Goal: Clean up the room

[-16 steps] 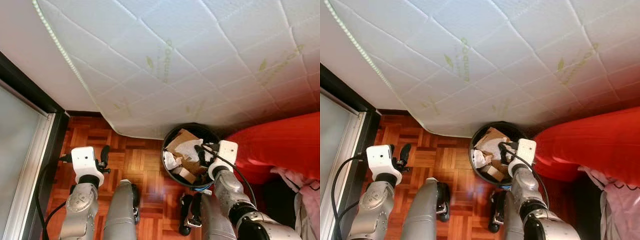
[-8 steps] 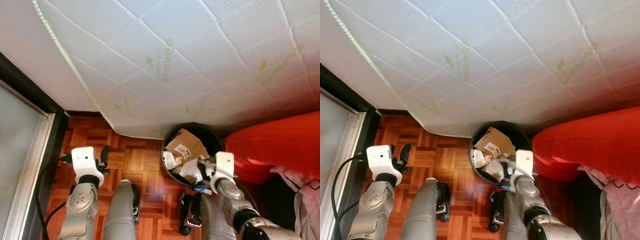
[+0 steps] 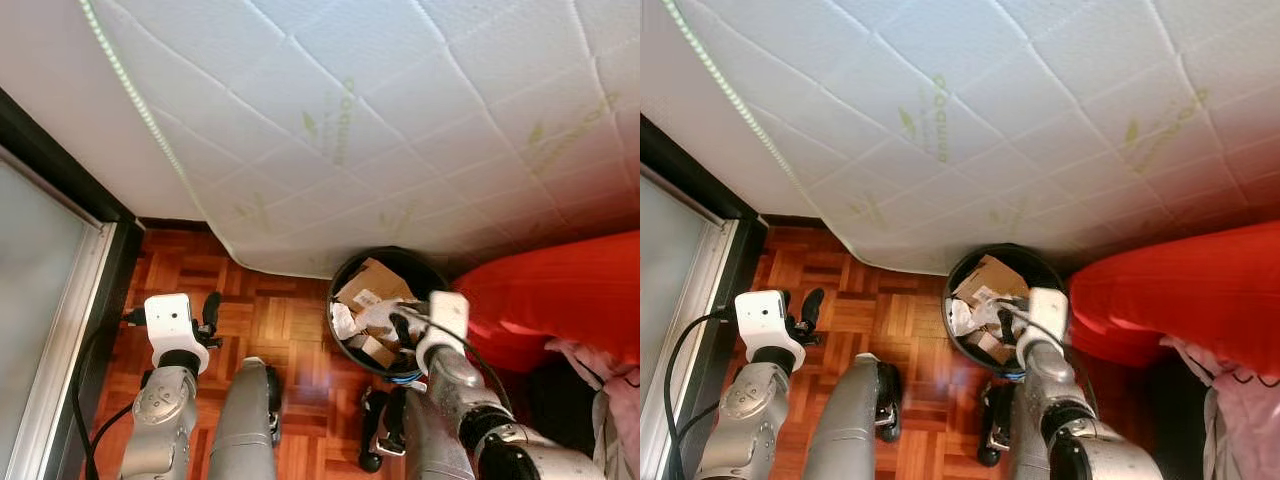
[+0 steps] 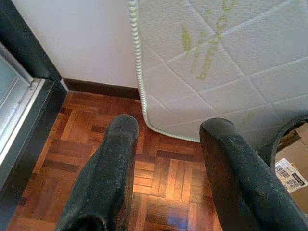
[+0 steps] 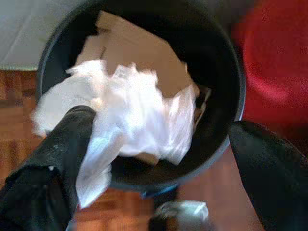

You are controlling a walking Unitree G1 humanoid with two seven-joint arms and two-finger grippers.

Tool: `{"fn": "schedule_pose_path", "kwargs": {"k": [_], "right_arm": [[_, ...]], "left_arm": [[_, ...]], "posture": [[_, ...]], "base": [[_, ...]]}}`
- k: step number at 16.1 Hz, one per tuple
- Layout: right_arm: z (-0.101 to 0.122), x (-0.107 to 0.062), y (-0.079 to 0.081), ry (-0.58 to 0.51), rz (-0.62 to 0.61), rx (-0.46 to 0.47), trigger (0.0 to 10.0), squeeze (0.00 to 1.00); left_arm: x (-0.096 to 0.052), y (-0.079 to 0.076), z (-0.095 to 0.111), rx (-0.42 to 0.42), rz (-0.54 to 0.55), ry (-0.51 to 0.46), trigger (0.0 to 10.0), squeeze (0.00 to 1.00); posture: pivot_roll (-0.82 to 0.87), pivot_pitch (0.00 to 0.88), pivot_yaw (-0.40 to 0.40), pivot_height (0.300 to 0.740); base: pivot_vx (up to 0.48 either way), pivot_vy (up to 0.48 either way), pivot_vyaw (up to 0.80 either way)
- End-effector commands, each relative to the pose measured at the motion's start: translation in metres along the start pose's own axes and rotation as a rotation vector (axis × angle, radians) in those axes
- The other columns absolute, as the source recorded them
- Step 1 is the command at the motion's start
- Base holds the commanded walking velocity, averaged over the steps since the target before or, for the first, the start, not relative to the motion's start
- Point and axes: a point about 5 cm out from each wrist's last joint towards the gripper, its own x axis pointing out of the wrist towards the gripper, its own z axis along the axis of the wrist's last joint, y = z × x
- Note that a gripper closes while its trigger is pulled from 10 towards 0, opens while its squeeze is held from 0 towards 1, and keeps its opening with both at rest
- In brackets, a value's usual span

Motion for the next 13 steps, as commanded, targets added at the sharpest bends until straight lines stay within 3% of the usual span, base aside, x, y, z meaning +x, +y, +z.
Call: {"fn": "schedule_pose_path", "kwargs": {"k": [1, 2, 3, 4, 5, 6, 7, 8, 9, 10, 11, 13], "right_arm": [[-0.013, -0.002, -0.009, 0.037, -0.036, -0.073, 10.0, 0.0], [-0.009, -0.002, -0.005, -0.01, -0.011, -0.329, 10.0, 0.0], [-0.01, -0.003, 0.0, -0.015, 0.017, -0.352, 10.0, 0.0], [-0.016, -0.002, 0.0, 0.065, 0.0, 0.109, 10.0, 0.0], [-0.014, -0.002, -0.011, 0.062, -0.069, 0.062, 10.0, 0.0], [-0.007, -0.002, -0.012, 0.004, -0.077, -0.271, 10.0, 0.0], [0.001, -0.001, -0.004, -0.065, -0.039, -0.435, 10.0, 0.0], [0.0, -0.001, 0.0, -0.045, -0.018, -0.305, 10.0, 0.0], [-0.009, -0.001, 0.0, 0.049, -0.009, 0.11, 10.0, 0.0], [-0.01, -0.001, -0.006, 0.064, -0.037, 0.22, 10.0, 0.0], [-0.003, -0.001, -0.008, 0.002, -0.044, -0.031, 10.0, 0.0], [0.008, -0.001, 0.002, -0.098, 0.021, -0.136, 10.0, 0.0]], "left_arm": [[-0.008, 0.002, -0.008, 0.001, 0.006, 0.034, 10.0, 0.0], [-0.008, 0.002, -0.008, 0.002, 0.006, 0.034, 10.0, 0.0], [-0.008, 0.002, -0.008, 0.002, 0.006, 0.035, 10.0, 0.0], [-0.008, 0.002, -0.008, 0.001, 0.005, 0.035, 10.0, 0.0], [-0.008, 0.002, -0.008, 0.0, 0.005, 0.035, 10.0, 0.0], [-0.008, 0.002, -0.008, 0.001, 0.005, 0.035, 10.0, 0.0], [-0.008, 0.002, -0.008, 0.001, 0.004, 0.036, 10.0, 0.0], [-0.008, 0.002, -0.008, 0.002, 0.004, 0.036, 10.0, 0.0], [-0.008, 0.002, -0.008, 0.001, 0.004, 0.035, 10.0, 0.0], [-0.008, 0.001, -0.008, 0.001, 0.004, 0.034, 10.0, 0.0], [-0.008, 0.0, -0.008, 0.0, 0.002, 0.034, 10.0, 0.0], [-0.008, 0.001, -0.008, 0.001, 0.003, 0.034, 10.0, 0.0]], "posture": [[0.24, 0.445, -0.005, 0.646], [0.24, 0.445, -0.005, 0.646], [0.23, 0.445, -0.006, 0.646], [0.23, 0.445, -0.006, 0.646], [0.23, 0.444, -0.005, 0.646], [0.23, 0.444, -0.005, 0.646], [0.23, 0.443, -0.004, 0.646], [0.23, 0.443, -0.005, 0.646], [0.23, 0.442, -0.007, 0.646], [0.23, 0.442, -0.007, 0.646], [0.24, 0.443, -0.005, 0.646], [0.23, 0.444, -0.005, 0.646]], "base": [[0.0, 0.0, 0.0], [0.0, 0.0, 0.0], [0.0, 0.0, 0.0], [0.0, 0.0, 0.0], [0.0, 0.0, 0.0], [0.0, 0.0, 0.0], [0.0, 0.0, 0.0], [0.0, 0.0, 0.0], [0.0, 0.0, 0.0], [0.0, 0.0, 0.0], [0.0, 0.0, 0.0], [0.0, 0.0, 0.0]]}}
